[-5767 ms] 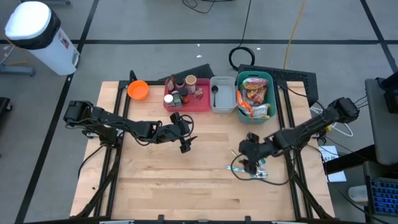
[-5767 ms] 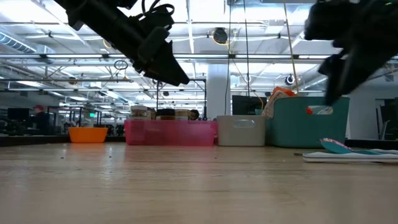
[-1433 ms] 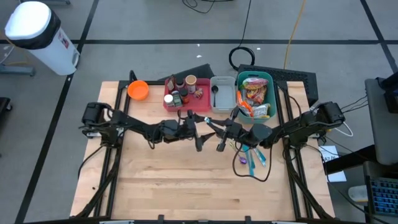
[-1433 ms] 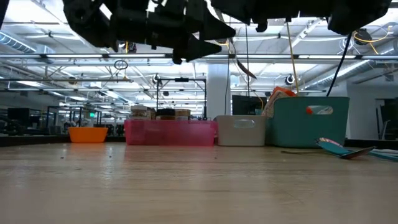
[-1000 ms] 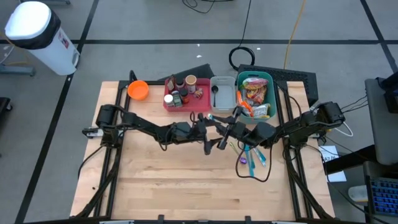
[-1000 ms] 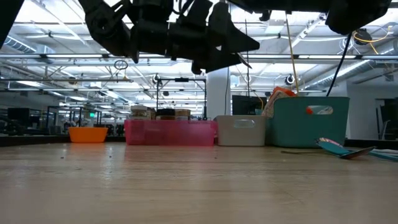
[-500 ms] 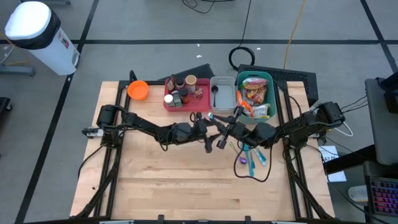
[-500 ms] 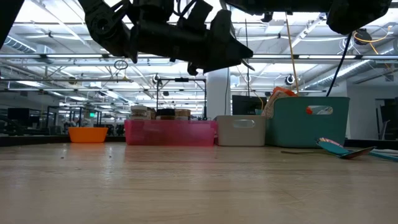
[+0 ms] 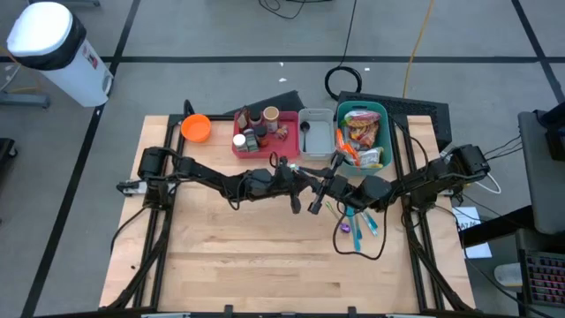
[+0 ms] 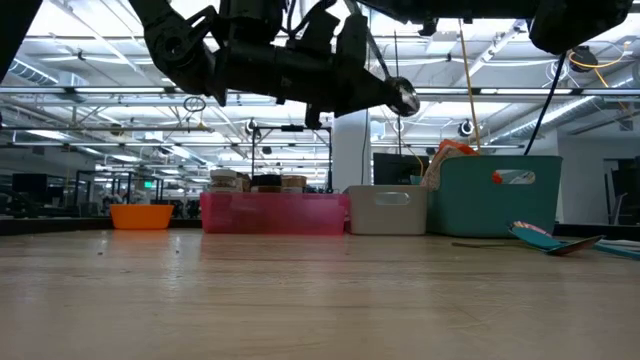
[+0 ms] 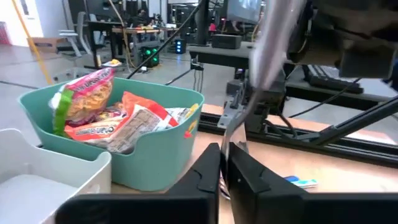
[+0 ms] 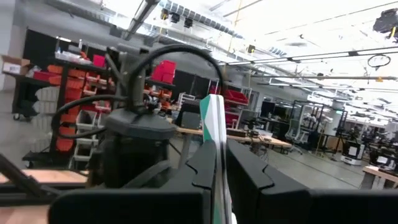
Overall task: Pick & Place Food Item
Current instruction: Put the bottom white and blue spoon into the white bin
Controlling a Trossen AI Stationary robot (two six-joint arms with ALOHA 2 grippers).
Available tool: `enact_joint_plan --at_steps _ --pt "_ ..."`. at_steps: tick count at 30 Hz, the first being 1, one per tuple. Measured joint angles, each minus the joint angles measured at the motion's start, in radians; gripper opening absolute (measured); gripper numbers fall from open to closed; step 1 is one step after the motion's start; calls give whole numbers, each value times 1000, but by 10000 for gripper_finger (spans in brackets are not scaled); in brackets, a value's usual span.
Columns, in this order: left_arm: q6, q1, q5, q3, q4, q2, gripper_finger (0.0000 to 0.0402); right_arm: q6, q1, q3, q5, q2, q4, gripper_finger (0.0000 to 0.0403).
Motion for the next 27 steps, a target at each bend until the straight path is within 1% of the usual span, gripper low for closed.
enact_joint_plan --at_steps 2,6,10,11,14,18,20,24,27 --pt "-19 6 25 0 -7 -1 8 0 4 0 -1 0 -10 12" --pt "-57 20 40 0 -42 -2 8 -30 13 -1 12 0 -18 3" --pt "-68 33 62 0 -102 -27 7 -78 29 -2 44 -18 -21 10" --pt "-73 37 68 1 -129 -40 6 -88 37 -2 73 -30 -19 14" --pt "-63 54 78 -1 -219 -83 5 -142 71 1 204 -80 -12 27" --pt "-53 87 79 1 -295 -160 5 -236 142 1 360 -151 -54 41" --pt "-37 109 76 1 -335 -183 4 -270 182 1 418 -189 -85 45" --pt "-4 159 77 13 -354 -195 5 -286 259 1 517 -244 -196 49" --pt "-9 209 119 78 -473 -178 4 -252 305 -1 566 -266 -262 49"
